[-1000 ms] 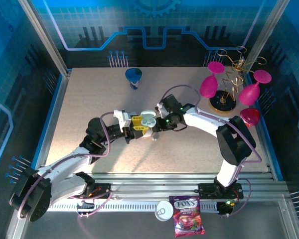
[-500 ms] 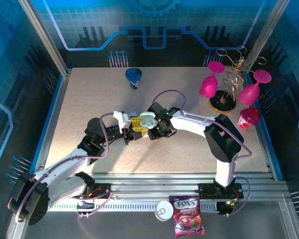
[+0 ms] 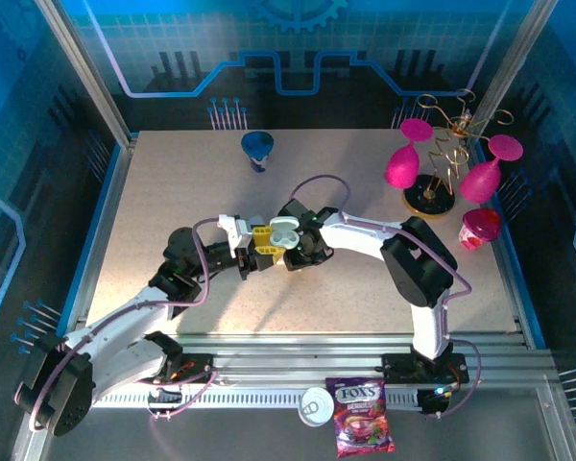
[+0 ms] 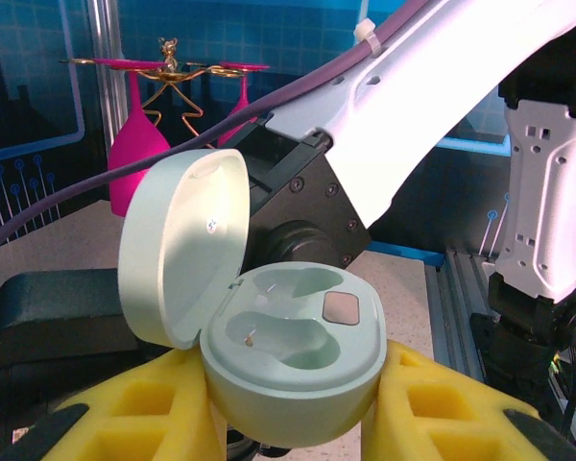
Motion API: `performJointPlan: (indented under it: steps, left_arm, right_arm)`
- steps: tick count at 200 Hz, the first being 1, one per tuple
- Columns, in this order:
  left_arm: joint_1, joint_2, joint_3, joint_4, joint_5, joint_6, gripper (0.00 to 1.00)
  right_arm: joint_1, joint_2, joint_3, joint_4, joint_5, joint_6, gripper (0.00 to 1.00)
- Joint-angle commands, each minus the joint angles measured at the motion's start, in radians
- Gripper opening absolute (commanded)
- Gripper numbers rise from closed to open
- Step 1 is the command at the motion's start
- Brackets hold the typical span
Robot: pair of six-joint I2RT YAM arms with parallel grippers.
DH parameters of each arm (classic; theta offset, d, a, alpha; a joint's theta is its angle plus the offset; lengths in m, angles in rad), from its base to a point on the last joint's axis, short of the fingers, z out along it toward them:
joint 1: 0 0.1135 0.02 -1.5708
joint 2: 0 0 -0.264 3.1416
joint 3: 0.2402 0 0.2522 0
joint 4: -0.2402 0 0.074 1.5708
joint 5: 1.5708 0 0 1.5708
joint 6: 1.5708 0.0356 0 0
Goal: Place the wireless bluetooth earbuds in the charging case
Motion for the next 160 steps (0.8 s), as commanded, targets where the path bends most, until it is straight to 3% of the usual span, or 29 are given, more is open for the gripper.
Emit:
performJointPlan:
  steps: [1,62,102,127,160]
  left_arm:
    - [0.006,-0.010,0.031,0.005,-0.003,0.027,0.30]
    - [0.007,-0.003,0.032,0.005,-0.003,0.025,0.30]
    - [0.006,0.004,0.028,0.010,-0.015,0.021,0.30]
    - [0.006,0.018,0.022,0.048,-0.026,0.004,0.31]
    - [0.007,0.044,0.030,0.066,-0.019,-0.010,0.31]
  right_arm:
    - [0.011,0.020,0.025,-0.033,0.012,0.005,0.23]
    - [0.007,0.018,0.028,-0.048,0.032,-0.010,0.22]
    - [-0.026,-0.061,-0.019,-0.018,0.002,-0.004,0.21]
    - [-0.095,-0.170,-0.102,0.052,-0.110,0.032,0.21]
    - [-0.234,-0.306,-0.240,0.200,-0.376,0.100,0.22]
